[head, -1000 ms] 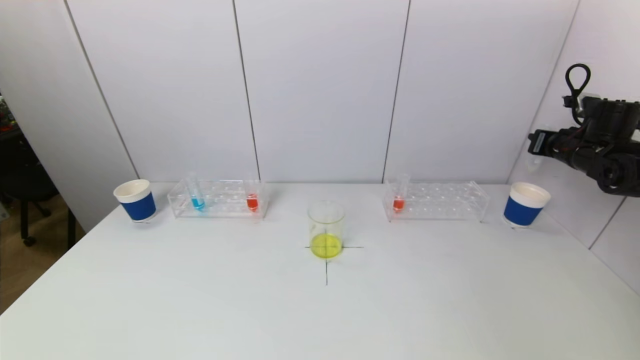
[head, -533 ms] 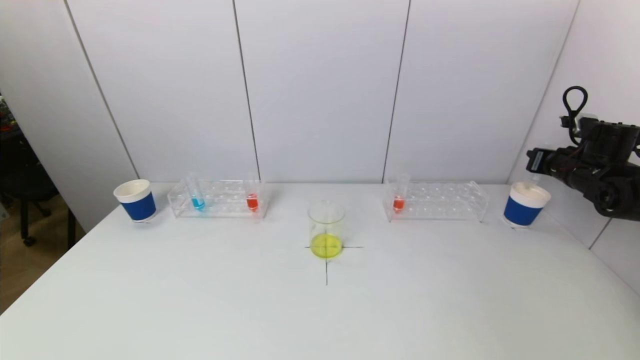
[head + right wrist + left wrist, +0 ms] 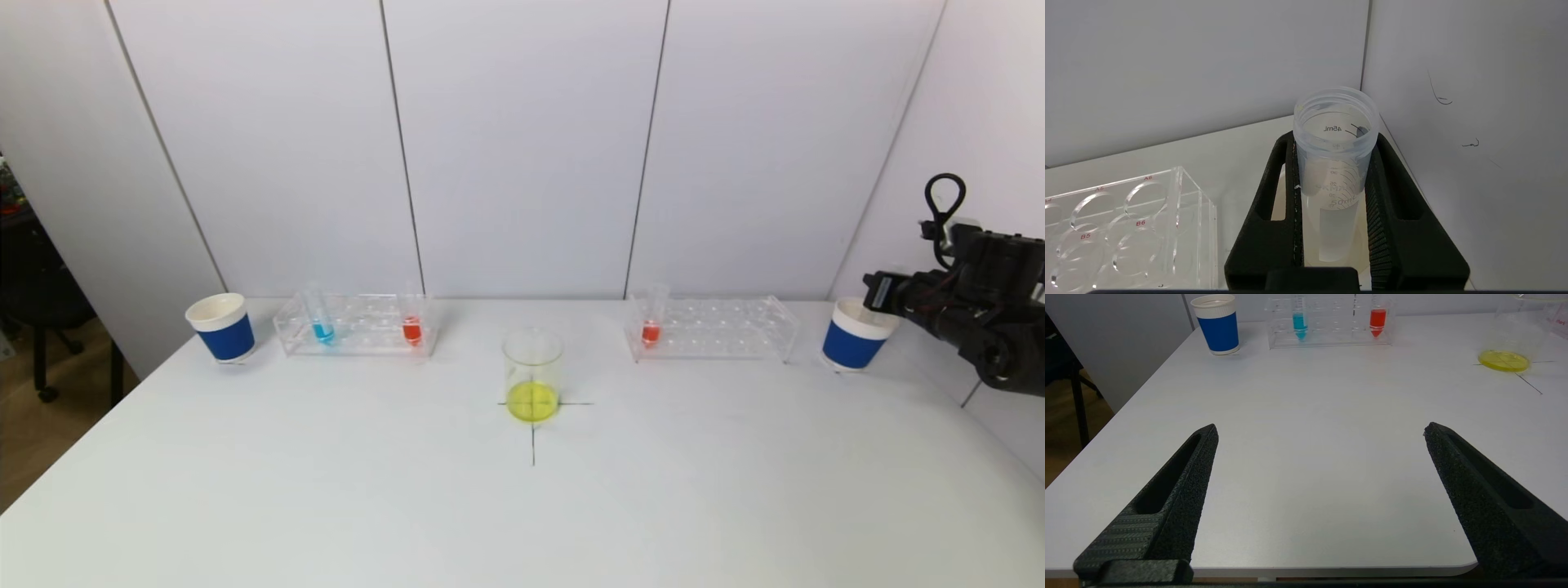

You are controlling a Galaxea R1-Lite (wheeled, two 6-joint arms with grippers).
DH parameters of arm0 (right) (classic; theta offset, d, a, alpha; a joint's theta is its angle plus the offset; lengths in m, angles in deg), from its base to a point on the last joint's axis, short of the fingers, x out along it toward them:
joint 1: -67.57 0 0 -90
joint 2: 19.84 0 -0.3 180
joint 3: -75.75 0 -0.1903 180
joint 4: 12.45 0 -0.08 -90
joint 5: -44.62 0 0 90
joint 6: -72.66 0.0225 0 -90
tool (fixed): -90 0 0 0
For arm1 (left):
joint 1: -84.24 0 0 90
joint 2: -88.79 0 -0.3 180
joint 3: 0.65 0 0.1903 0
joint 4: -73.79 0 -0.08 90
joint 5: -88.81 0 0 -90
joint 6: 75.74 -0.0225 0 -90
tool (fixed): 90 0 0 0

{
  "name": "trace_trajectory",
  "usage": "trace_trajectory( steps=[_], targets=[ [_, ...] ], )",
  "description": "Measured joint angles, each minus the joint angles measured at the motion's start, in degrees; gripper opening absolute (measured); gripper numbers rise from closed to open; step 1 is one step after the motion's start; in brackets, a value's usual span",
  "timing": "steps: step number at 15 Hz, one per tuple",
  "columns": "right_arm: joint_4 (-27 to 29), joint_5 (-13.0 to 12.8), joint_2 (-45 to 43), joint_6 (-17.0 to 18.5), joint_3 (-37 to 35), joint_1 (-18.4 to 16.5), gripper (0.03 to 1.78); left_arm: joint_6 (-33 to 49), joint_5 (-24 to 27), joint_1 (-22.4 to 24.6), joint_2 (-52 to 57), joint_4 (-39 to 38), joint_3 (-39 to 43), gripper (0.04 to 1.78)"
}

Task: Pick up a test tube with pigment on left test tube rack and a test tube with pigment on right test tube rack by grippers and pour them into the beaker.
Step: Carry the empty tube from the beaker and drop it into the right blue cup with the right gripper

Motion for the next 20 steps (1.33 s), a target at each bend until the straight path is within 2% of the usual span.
trace_trajectory(
  steps=[3,14,17,20],
  targets=[
    [-2.0,0.2,0.2,0.0,-2.2,0.0,0.49,0.0,0.0,0.0,0.0,0.0,0.0,1.76],
    [-2.0,0.4,0.6,0.2,-3.1,-0.2,0.49,0.0,0.0,0.0,0.0,0.0,0.0,1.76],
    [-1.9,0.4,0.7,1.3,-3.0,-0.2,0.50,0.0,0.0,0.0,0.0,0.0,0.0,1.76],
    [-1.9,0.4,0.7,1.3,-2.8,-0.2,0.65,0.0,0.0,0.0,0.0,0.0,0.0,1.76]
  ],
)
